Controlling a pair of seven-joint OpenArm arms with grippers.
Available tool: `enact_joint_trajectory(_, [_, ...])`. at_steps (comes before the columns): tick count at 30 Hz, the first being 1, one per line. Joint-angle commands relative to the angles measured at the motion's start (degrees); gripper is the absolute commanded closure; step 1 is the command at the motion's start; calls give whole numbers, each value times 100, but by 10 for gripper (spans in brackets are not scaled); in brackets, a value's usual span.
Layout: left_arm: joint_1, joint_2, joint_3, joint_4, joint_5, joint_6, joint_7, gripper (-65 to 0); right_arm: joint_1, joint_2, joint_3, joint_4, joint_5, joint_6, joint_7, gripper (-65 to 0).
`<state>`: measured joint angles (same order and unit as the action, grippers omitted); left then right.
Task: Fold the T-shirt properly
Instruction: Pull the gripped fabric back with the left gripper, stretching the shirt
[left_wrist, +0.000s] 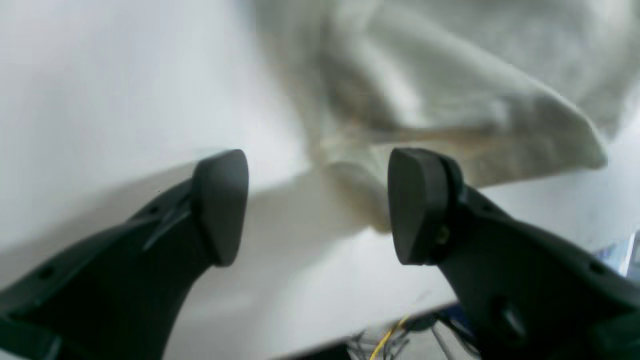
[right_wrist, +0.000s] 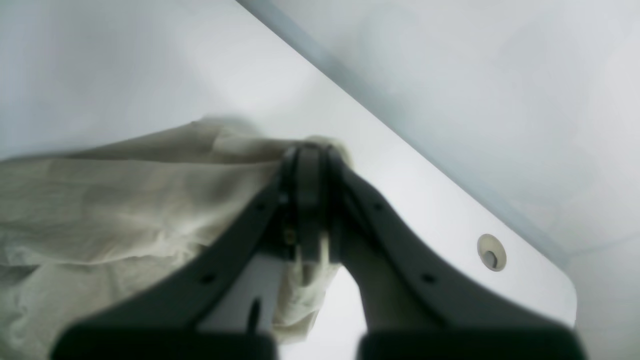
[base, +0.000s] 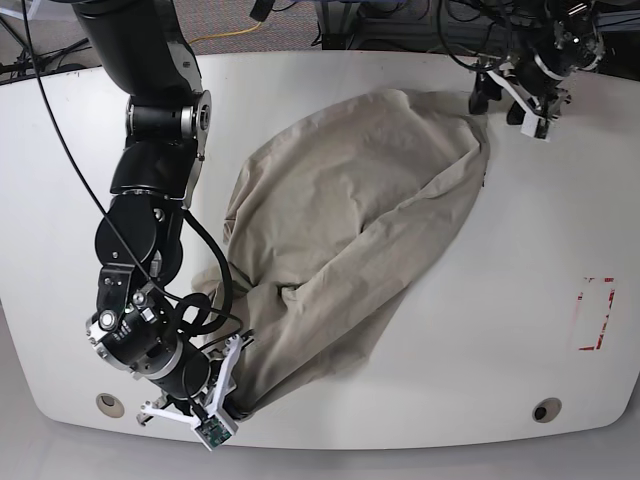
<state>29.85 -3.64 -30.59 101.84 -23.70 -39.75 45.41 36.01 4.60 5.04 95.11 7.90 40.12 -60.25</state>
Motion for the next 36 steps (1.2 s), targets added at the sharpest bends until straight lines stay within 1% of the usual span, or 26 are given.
enact_joint_trajectory(1, [-9, -115, -75, 88, -412, -25, 149, -403, 201, 28, 10, 102, 93, -12, 166, 0])
enact_joint_trajectory(4, [-9, -168, -172, 79, -746, -25, 378, -403, 201, 28, 10, 102, 93, -12, 157, 0])
enact_joint_trajectory(11, [-9, -168, -207, 44, -1405, -25, 861, -406, 201, 28, 10, 102, 102, -12, 157, 0])
enact_joint_trajectory(15, [-272, -168, -233, -360, -1810, -25, 1389, -404, 192, 19, -7, 102, 102, -12, 157, 0])
enact_joint_trajectory(18, [-396, -168, -313, -641, -1994, -25, 1521, -404, 166, 19, -7, 102, 102, -12, 157, 0])
enact_joint_trajectory(25, [-475, -142, -251, -694, -2030, -25, 1547, -404, 87, 19, 2, 102, 102, -12, 157, 0])
enact_joint_trajectory(32, [-607, -142, 233, -721, -1994, -25, 1547, -403, 17, 19, 10, 111, 102, -12, 157, 0])
enact_joint_trajectory(36, [-607, -133, 356, -703, -2021, -25, 1547, -400, 8, 19, 10, 111, 102, -12, 157, 0])
